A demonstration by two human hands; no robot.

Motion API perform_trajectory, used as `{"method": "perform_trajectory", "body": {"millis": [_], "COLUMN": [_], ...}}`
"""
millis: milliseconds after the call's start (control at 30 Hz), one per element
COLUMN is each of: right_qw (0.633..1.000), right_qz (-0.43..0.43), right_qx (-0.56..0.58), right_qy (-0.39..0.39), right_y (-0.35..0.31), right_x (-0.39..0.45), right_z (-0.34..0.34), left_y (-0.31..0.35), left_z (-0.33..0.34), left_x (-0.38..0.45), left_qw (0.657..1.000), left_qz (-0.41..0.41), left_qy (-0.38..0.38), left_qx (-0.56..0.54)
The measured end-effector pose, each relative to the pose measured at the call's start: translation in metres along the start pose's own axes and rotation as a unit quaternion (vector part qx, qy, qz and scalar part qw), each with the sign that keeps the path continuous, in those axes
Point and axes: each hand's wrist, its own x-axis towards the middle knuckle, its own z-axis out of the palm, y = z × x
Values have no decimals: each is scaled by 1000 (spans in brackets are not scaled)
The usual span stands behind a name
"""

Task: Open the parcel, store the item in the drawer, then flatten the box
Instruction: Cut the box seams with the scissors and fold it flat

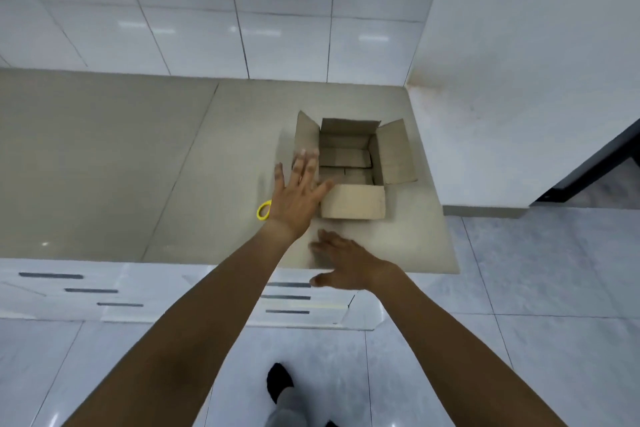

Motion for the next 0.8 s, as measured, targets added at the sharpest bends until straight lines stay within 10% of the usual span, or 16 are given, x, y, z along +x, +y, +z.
{"method": "perform_trajectory", "body": {"millis": [233, 333, 467, 600, 800], "right_qw": [998, 985, 861, 894, 908], "right_qz": [-2, -49, -89, -38, -5], "right_qx": [55, -6, -51, -175, -250], "right_qy": [-42, 165, 499, 412, 335], "right_y": [-2, 0, 14, 44, 54], "right_x": [-6, -15, -25, -24, 0], "right_z": [-38, -64, -99, -119, -139], "left_y": [-17, -29, -45, -62, -78], "left_z": [11, 0, -25, -48, -53], "left_x": [32, 46, 66, 70, 82], "left_qw": [992, 966, 897, 708, 649], "left_qz": [66, 37, -10, -19, -160], "left_qy": [-24, -36, -91, -169, -174], "left_qx": [-106, -255, -431, -686, -723]}}
